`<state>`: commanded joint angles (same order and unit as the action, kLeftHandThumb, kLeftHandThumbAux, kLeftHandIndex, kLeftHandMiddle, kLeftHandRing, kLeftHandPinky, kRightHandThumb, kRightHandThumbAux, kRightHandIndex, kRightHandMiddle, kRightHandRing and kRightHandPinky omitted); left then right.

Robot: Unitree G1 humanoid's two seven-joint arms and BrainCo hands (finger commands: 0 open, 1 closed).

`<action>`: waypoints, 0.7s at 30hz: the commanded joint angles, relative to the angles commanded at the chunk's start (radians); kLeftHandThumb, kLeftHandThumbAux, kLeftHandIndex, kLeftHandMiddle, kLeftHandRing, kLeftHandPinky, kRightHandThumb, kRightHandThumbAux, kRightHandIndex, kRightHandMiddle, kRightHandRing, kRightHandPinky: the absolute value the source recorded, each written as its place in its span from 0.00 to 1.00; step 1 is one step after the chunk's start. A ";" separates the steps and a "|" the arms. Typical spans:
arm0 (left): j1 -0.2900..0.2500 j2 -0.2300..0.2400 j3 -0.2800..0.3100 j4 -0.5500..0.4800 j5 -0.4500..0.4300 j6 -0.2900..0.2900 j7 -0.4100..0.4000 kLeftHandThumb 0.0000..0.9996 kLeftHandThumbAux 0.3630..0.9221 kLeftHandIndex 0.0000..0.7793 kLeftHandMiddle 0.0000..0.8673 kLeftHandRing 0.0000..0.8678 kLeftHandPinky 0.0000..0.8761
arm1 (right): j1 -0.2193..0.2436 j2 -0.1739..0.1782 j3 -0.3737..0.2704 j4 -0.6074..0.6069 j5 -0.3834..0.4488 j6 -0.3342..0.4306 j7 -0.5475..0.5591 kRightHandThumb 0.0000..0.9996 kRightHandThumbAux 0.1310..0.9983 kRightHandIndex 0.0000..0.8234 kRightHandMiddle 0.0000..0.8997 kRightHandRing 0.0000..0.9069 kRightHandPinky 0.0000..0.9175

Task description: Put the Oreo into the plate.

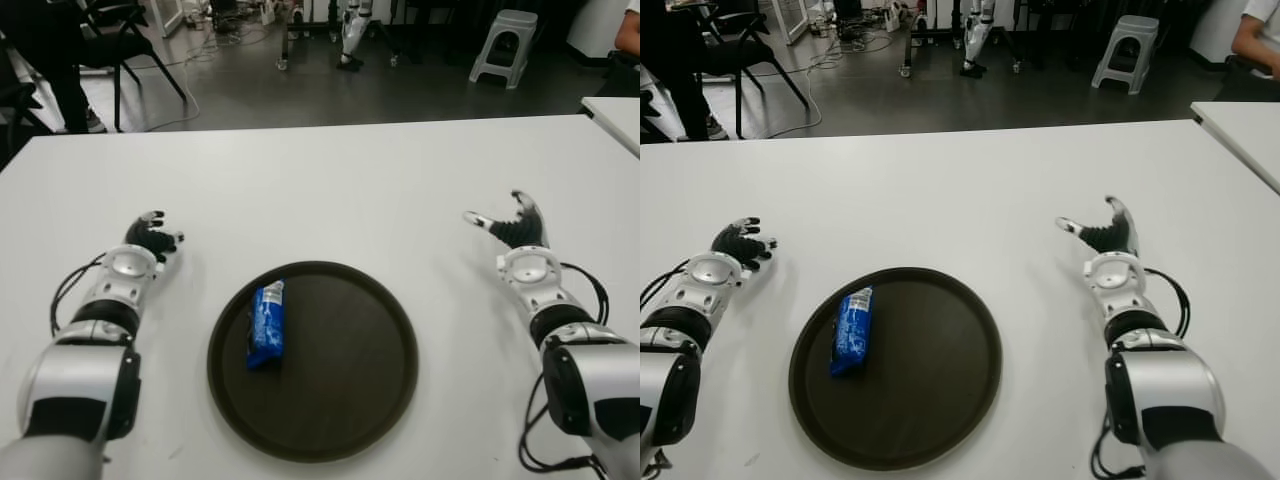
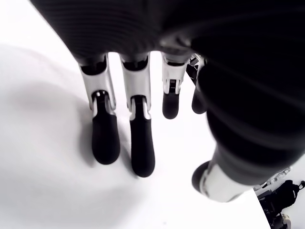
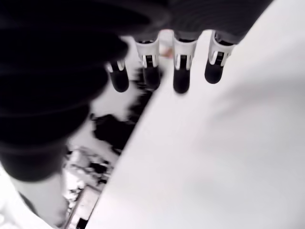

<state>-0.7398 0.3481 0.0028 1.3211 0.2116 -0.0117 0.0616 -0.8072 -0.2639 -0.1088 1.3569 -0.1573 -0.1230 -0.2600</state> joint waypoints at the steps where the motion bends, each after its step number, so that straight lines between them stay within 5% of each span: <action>1: 0.001 0.001 0.001 0.000 -0.001 -0.001 0.000 0.18 0.72 0.13 0.15 0.19 0.20 | -0.003 0.003 0.000 0.000 0.001 0.013 0.014 0.00 0.74 0.20 0.17 0.18 0.19; 9: -0.001 0.003 0.007 0.001 -0.007 -0.001 -0.009 0.18 0.74 0.13 0.14 0.19 0.22 | -0.012 0.004 0.050 -0.003 -0.045 0.060 0.079 0.00 0.83 0.27 0.24 0.28 0.31; 19: -0.003 0.005 0.012 0.000 -0.010 -0.004 -0.017 0.20 0.75 0.15 0.13 0.18 0.20 | -0.011 0.008 0.059 -0.007 -0.048 0.058 0.096 0.10 0.90 0.41 0.65 0.71 0.74; 20: -0.003 0.005 0.012 0.001 -0.011 -0.004 -0.017 0.21 0.75 0.16 0.13 0.18 0.20 | -0.011 0.009 0.059 -0.007 -0.047 0.058 0.095 0.30 0.83 0.44 0.69 0.74 0.75; 21: -0.004 0.005 0.012 0.001 -0.010 -0.005 -0.016 0.22 0.74 0.16 0.13 0.18 0.20 | -0.010 0.010 0.059 -0.008 -0.047 0.057 0.095 0.38 0.80 0.46 0.70 0.75 0.76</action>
<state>-0.7433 0.3533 0.0146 1.3221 0.2014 -0.0167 0.0456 -0.8176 -0.2539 -0.0497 1.3494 -0.2046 -0.0659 -0.1649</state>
